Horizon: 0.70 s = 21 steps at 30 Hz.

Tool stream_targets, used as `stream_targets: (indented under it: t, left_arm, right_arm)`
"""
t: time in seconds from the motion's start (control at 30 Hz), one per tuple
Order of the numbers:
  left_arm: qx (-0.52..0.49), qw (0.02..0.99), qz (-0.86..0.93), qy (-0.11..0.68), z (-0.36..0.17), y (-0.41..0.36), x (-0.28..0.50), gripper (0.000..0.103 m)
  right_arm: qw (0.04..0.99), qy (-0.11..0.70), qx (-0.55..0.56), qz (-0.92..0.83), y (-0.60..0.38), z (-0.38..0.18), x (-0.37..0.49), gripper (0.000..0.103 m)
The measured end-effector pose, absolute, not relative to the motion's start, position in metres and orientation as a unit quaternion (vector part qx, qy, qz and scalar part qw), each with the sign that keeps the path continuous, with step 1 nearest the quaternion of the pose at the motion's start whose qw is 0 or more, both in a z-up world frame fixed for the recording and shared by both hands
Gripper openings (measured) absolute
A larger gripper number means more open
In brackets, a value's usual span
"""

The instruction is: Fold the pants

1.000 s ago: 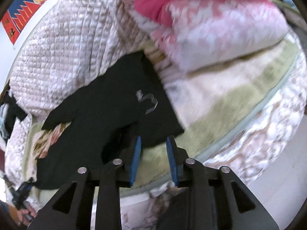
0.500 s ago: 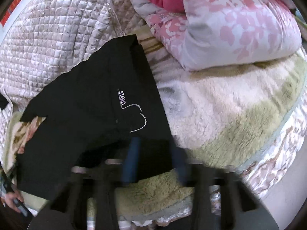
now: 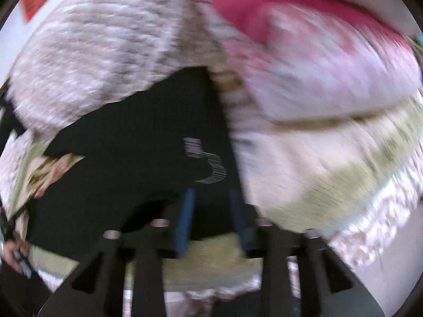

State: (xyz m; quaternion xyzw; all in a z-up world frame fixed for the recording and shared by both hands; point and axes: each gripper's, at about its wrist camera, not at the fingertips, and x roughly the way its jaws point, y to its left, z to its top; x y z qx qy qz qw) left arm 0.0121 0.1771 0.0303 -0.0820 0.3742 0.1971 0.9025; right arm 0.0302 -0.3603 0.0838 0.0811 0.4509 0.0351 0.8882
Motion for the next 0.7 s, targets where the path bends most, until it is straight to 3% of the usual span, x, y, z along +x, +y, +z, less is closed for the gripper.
stream_targets:
  t: [0.2,0.27,0.33,0.7]
  left_arm:
    - [-0.114,0.917,0.13,0.358,0.052,0.148,-0.011,0.03]
    - [-0.124,0.916,0.096,0.368,0.049,0.134,-0.016,0.03]
    - [-0.124,0.914,0.072,0.379,0.042,0.119,-0.021,0.03]
    - [-0.111,0.898,0.013,0.425,0.011,0.069,-0.041,0.03]
  right_arm:
    - [0.889,0.445,-0.019,0.106,-0.297,0.071,0.036,0.041]
    - [0.867,0.486,-0.053,0.099,-0.289,0.052,0.043,0.04]
    - [0.842,0.529,-0.058,0.09,-0.293,0.03,0.045,0.029]
    - [0.877,0.466,-0.046,0.112,-0.279,0.07,0.015,0.031]
